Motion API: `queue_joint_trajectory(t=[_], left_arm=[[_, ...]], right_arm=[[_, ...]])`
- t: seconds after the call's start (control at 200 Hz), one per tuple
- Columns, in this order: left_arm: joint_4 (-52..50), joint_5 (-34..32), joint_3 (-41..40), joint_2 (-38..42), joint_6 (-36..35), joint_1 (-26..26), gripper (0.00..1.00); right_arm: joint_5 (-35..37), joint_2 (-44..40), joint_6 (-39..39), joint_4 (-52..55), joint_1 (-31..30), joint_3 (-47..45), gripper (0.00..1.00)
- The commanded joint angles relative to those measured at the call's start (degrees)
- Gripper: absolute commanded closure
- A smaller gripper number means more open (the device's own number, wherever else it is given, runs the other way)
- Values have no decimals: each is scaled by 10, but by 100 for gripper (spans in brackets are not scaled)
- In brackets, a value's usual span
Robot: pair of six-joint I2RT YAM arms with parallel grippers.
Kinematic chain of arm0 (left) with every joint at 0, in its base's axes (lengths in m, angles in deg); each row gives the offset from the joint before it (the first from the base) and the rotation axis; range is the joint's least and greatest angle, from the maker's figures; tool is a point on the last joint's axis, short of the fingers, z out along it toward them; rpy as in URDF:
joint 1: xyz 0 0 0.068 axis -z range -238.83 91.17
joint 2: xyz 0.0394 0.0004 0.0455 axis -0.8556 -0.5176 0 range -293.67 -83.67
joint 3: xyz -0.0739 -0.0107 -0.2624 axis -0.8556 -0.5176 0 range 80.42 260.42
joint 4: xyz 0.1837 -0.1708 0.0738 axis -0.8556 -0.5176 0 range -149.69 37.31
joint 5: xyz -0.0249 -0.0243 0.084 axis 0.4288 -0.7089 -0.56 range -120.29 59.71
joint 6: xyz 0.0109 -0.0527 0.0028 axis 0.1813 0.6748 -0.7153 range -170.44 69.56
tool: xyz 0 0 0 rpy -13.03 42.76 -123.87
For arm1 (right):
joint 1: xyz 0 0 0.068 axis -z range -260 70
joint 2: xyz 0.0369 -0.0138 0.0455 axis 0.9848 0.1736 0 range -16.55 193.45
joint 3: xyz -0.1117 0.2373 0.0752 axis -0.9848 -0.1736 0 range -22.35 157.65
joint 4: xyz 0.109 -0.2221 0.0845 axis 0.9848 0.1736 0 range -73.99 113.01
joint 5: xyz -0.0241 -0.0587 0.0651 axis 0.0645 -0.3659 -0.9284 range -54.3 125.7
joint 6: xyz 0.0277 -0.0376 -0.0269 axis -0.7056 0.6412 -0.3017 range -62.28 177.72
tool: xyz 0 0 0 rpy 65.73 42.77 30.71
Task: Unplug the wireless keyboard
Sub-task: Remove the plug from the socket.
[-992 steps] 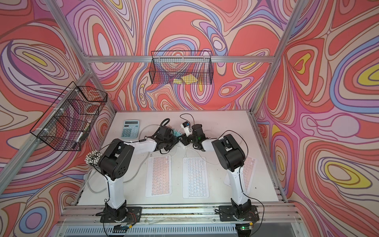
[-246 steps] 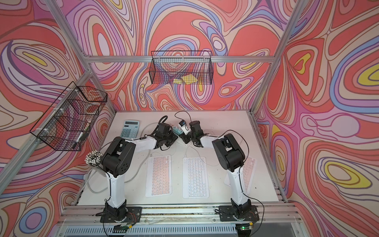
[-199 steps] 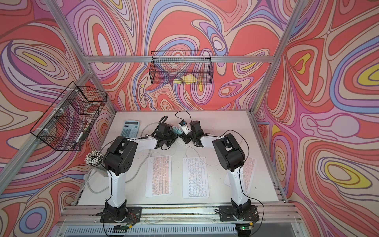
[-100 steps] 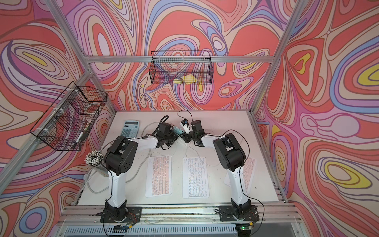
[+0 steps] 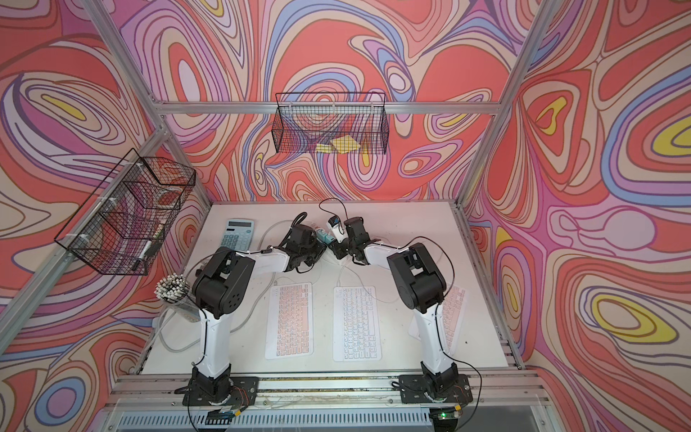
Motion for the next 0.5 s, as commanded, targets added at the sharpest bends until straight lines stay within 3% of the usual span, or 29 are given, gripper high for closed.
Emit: queue_joint_trajectory(t=[0.0, 0.225, 0.391, 0.496], left_arm=[[-113, 46, -17, -52, -14, 36, 76], [-113, 41, -33, -54, -10, 36, 76], [-111, 42, -35, -58, -8, 36, 76], [-106, 43, -42, -58, -5, 34, 76]], right_arm=[[3, 23, 64, 24, -75, 18, 75], [77, 35, 141, 32, -110, 21, 76], [95, 31, 148, 30, -112, 19, 76], [26, 20, 80, 30, -83, 24, 75]])
